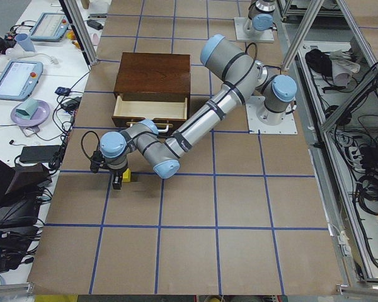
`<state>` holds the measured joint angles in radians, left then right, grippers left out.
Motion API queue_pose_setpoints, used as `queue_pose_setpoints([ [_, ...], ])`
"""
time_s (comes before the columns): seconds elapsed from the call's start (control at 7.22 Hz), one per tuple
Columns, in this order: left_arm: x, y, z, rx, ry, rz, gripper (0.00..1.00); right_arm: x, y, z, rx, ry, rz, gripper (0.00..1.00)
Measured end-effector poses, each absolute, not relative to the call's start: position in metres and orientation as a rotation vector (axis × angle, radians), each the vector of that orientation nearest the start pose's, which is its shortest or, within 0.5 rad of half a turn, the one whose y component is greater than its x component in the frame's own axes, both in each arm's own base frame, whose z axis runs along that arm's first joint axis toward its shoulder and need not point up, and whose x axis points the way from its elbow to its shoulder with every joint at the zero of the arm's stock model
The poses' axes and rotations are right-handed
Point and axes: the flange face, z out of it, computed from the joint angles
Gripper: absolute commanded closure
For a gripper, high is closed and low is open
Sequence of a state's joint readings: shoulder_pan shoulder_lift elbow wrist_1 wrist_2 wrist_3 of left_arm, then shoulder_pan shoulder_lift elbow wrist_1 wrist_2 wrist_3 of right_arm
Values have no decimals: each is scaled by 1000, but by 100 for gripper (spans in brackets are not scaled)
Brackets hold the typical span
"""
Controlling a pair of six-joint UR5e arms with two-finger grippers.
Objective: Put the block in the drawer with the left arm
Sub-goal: 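Lower the left gripper and grasp the yellow cube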
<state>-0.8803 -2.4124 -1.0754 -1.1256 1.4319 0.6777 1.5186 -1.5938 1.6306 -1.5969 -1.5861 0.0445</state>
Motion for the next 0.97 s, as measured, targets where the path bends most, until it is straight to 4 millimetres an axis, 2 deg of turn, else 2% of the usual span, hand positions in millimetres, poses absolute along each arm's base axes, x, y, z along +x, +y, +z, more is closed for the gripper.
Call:
queue_pose_setpoints([
  [0.42, 392, -709, 207, -14, 3203, -252, 0, 107, -487, 472, 152, 3153, 17, 0],
  [0.55, 391, -710, 202, -13, 3207, -246, 3, 107, -487, 472, 152, 3153, 17, 0],
  [0.69, 391, -710, 197, -15, 3211, -239, 44, 107, -487, 472, 152, 3153, 17, 0],
  [0.83, 391, -711, 192, -17, 3216, -232, 93, 107, -487, 472, 152, 3153, 17, 0],
  [0.97, 391, -711, 189, -17, 3218, -228, 100, 107, -487, 472, 152, 3153, 17, 0],
])
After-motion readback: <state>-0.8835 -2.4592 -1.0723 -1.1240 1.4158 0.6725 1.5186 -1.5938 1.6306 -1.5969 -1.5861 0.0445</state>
